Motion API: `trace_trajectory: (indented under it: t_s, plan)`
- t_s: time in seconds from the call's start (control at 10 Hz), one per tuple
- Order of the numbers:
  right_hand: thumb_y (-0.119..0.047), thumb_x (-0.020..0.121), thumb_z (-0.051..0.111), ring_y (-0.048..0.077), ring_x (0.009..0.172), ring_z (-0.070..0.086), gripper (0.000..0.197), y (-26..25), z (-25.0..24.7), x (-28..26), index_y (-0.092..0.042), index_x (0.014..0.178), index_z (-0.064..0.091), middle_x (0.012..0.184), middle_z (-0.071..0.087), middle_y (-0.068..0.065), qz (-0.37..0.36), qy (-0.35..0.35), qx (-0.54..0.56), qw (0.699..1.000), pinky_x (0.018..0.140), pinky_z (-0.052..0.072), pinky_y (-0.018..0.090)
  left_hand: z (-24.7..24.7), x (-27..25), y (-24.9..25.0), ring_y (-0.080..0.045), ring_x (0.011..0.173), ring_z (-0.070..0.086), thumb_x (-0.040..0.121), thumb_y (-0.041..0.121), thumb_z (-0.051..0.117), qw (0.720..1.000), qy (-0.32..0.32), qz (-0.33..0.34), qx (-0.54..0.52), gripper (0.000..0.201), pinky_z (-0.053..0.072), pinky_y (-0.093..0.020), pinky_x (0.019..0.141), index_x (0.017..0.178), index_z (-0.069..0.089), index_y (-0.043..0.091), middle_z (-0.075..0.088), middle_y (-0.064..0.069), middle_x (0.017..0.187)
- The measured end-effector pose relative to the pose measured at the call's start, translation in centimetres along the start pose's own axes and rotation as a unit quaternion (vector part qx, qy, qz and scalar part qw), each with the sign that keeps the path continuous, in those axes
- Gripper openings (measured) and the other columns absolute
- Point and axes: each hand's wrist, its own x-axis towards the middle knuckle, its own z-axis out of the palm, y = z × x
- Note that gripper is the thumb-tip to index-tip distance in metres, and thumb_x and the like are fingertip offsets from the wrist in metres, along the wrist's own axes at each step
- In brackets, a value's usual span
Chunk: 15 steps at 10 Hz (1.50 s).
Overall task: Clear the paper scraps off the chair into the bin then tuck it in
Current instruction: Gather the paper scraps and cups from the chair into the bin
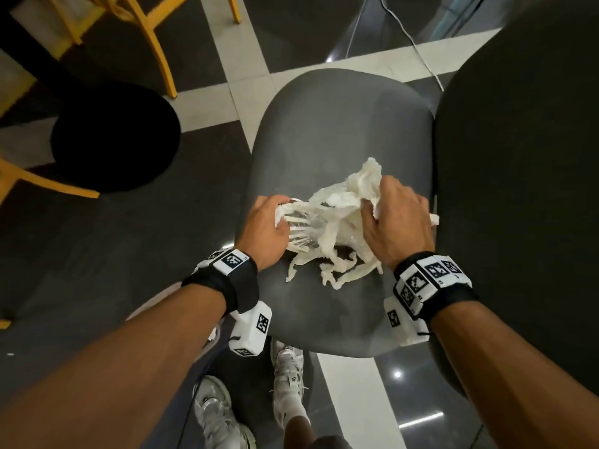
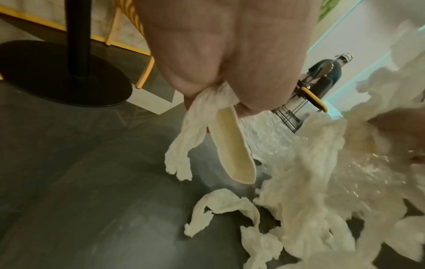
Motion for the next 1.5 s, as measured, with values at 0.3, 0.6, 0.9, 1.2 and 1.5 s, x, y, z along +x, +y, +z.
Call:
trace_trajectory:
  t_s: [0.3,0.6,0.9,1.2,1.5]
  plan:
    - [-0.015,0.097,0.043,0.025,0.075,0.05,0.017,-9.5,-0.7,-0.5,-0.001,0.105,0.046,0.094,0.056,0.016,-0.09,0.057,0.271,0.957,0.064,0.035,0.027,-0.9,-3.5,-1.7,-0.013,0.105,0.056,0.092,0.007,0.053,0.997,-0.002,-0.043,-0.072,0.03,0.048,-0.028,0.098,0.114,0.055,0.028,0.055,0.0,0.12]
    - [-0.015,0.098,0.046,0.019,0.085,0.057,0.016,-19.2,2.3,-2.2,-0.003,0.108,0.049,0.097,0.061,0.01,-0.099,0.02,0.437,0.894,0.072,0.046,0.021,-3.1,-6.2,-5.6,-0.013,0.088,0.059,0.098,-0.005,0.047,0.932,0.002,-0.271,-0.239,0.03,0.05,-0.007,0.072,0.093,0.054,0.023,0.059,-0.005,0.106]
    - [-0.019,0.099,0.046,0.02,0.091,0.063,0.011,-30.0,11.5,-5.8,-0.012,0.107,0.048,0.1,0.064,0.005,-0.006,-0.097,0.506,0.857,0.083,0.054,0.042,-10.3,-12.1,-16.1,-0.023,0.095,0.053,0.095,0.014,0.039,0.903,0.101,-0.337,-0.247,0.027,0.052,-0.04,0.09,0.08,0.036,0.037,0.05,-0.002,0.093]
    - [-0.028,0.101,0.045,0.024,0.111,0.064,0.028,-34.5,31.0,-12.5,-0.022,0.129,0.045,0.121,0.067,0.002,0.164,-0.211,0.454,0.85,0.097,0.049,0.032,-10.7,-16.8,-32.8,-0.016,0.075,0.062,0.089,0.015,0.058,0.878,0.154,-0.398,-0.215,0.014,0.05,-0.022,0.06,0.101,0.066,0.015,0.069,-0.002,0.089]
    - [-0.033,0.1,0.046,0.036,0.127,0.054,0.044,-28.2,40.5,-14.3,-0.006,0.135,0.047,0.135,0.058,0.017,0.128,-0.405,0.192,0.885,0.107,0.041,0.04,-3.1,-16.7,-39.2,-0.016,0.102,0.063,0.089,0.023,0.067,0.859,0.19,-0.396,-0.263,0.04,0.054,-0.033,0.089,0.126,0.052,0.017,0.062,0.006,0.111]
